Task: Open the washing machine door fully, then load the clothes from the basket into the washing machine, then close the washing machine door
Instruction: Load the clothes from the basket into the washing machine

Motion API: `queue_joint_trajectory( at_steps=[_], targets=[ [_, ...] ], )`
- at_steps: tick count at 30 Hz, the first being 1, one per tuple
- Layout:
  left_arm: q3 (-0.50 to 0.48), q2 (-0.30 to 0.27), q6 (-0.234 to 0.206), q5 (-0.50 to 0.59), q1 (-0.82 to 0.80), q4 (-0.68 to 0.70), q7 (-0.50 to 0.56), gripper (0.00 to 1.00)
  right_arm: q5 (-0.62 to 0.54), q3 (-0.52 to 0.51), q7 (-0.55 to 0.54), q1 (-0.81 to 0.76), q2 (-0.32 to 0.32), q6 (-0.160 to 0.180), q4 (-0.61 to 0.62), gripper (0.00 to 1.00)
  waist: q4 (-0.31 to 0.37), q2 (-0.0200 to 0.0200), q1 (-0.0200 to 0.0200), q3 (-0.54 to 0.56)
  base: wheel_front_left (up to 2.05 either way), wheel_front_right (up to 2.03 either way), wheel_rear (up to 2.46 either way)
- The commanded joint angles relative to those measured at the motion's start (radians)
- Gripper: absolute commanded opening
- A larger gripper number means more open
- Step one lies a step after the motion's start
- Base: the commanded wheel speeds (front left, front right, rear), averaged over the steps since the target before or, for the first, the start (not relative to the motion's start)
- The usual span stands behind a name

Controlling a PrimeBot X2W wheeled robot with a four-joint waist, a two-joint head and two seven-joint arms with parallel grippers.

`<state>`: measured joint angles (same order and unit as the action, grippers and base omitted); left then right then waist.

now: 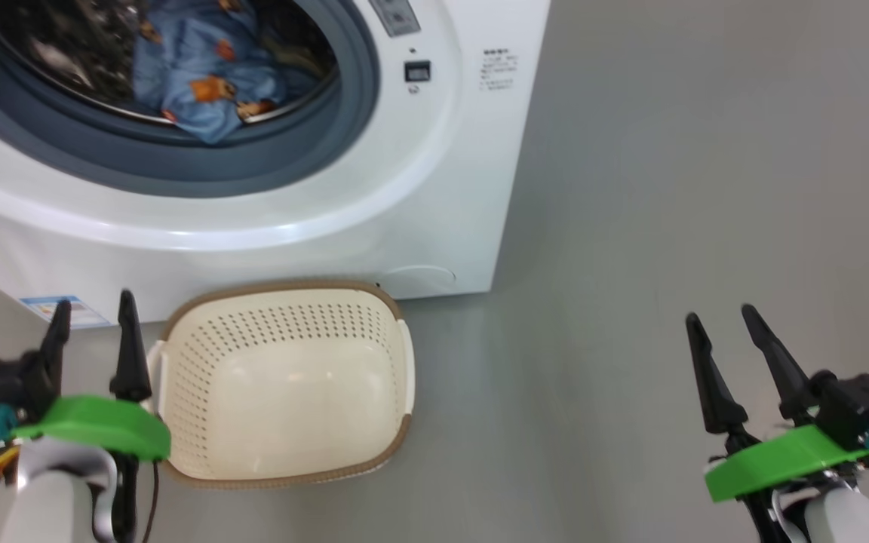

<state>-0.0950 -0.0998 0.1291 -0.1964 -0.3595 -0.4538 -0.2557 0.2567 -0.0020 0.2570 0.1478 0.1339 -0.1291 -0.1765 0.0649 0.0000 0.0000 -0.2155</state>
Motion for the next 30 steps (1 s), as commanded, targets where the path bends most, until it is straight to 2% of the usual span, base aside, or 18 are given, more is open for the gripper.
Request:
queue_joint_trajectory(
  at_steps=[1,17,30],
  targets=[
    [-0.029,-0.023,0.002,0.011,0.023,0.037,-0.006,1.0,0.008,0.012,0.005,-0.019,0.014,-0.002,0.025,1.0,-0.032,0.0,0.0,0.04,0.0,0.0,0.0],
    [-0.06,-0.009,0.002,-0.004,0.253,0.164,-0.006,1.0,0.014,-0.027,0.005,-0.113,0.012,-0.002,0.029,1.0,-0.043,0.0,0.0,0.123,0.0,0.0,0.0],
    [-0.062,0.009,0.002,-0.001,0.298,0.207,-0.006,1.0,0.01,-0.032,0.005,-0.144,0.007,-0.002,0.036,1.0,-0.045,0.0,0.0,0.146,0.0,0.0,0.0]
  ],
)
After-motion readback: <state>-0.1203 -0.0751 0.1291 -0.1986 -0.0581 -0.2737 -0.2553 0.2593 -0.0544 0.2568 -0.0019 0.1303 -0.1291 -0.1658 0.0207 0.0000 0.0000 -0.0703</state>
